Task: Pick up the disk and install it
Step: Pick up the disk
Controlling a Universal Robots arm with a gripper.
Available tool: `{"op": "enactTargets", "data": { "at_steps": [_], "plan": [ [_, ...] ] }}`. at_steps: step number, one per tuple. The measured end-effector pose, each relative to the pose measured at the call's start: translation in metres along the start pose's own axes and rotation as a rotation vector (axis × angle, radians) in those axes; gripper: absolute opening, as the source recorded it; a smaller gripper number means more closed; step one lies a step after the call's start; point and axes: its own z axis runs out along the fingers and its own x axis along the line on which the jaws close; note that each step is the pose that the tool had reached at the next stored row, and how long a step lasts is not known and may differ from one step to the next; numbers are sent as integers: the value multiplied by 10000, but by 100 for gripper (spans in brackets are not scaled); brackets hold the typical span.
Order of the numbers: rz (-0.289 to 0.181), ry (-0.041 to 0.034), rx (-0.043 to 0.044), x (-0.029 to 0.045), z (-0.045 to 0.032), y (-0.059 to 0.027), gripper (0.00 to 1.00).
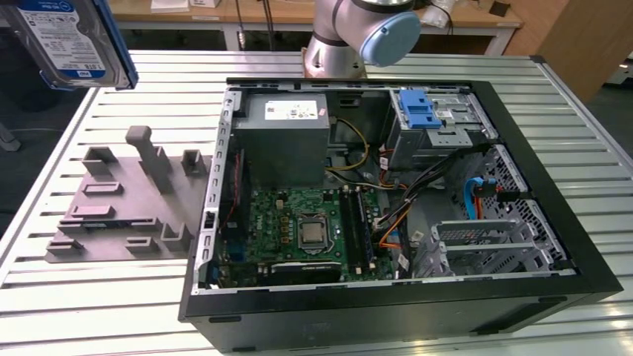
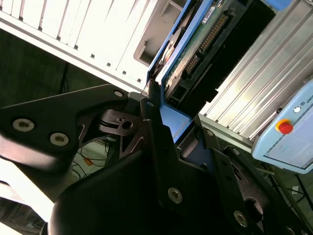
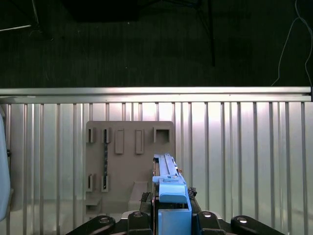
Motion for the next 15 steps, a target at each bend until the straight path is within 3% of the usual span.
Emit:
{"op": "enactTargets", "data": {
  "at_steps": [15],
  "plan": [
    [-1, 0, 0, -1, -1, -49, 36]
  ]
}}
